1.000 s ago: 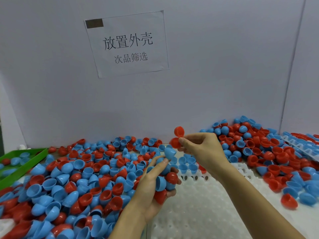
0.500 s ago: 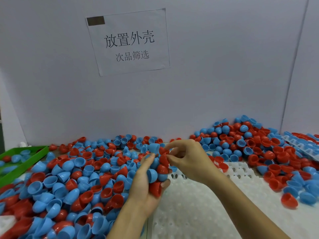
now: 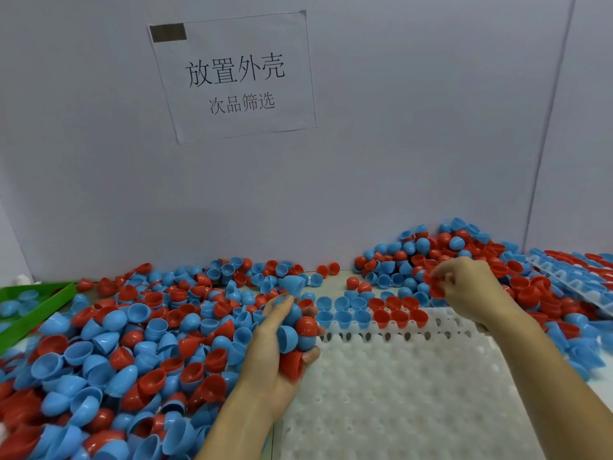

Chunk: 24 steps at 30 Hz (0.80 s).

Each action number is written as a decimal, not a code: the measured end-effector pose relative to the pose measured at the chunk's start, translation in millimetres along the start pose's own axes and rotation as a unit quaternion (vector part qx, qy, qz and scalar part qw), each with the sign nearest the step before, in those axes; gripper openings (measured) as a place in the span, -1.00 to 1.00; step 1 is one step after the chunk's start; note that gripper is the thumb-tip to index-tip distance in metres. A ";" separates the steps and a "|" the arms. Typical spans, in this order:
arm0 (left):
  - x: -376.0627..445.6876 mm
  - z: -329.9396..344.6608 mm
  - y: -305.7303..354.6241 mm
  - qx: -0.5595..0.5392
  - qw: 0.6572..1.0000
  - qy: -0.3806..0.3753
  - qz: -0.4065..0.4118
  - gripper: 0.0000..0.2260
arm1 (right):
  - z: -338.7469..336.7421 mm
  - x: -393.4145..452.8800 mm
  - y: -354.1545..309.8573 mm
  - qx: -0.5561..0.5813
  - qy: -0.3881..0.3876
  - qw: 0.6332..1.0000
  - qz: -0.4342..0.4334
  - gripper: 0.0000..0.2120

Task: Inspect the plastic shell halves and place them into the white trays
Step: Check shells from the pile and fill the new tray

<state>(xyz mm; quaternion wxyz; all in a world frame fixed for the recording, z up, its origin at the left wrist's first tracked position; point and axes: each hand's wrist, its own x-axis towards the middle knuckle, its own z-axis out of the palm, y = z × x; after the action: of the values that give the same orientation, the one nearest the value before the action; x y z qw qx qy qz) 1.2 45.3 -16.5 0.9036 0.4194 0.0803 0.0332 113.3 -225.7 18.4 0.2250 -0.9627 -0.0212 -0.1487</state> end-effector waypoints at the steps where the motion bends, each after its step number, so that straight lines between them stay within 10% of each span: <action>1: 0.3 -0.2 -0.1 0.000 1.000 0.000 0.000 -0.41 | 5.8 0.1 9.0 -0.023 -0.018 0.999 0.021 -0.75; 24: -0.1 -0.7 -0.3 0.004 1.000 0.002 -0.020 -0.43 | -2.9 -2.8 -21.0 -0.035 -0.066 0.997 -0.028 -0.66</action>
<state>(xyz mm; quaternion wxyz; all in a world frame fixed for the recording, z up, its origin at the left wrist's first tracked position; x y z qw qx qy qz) 1.0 45.7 -17.1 0.9022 0.4216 0.0902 0.0157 107.6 -208.0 29.0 0.1850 -0.9768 -0.0577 -0.0917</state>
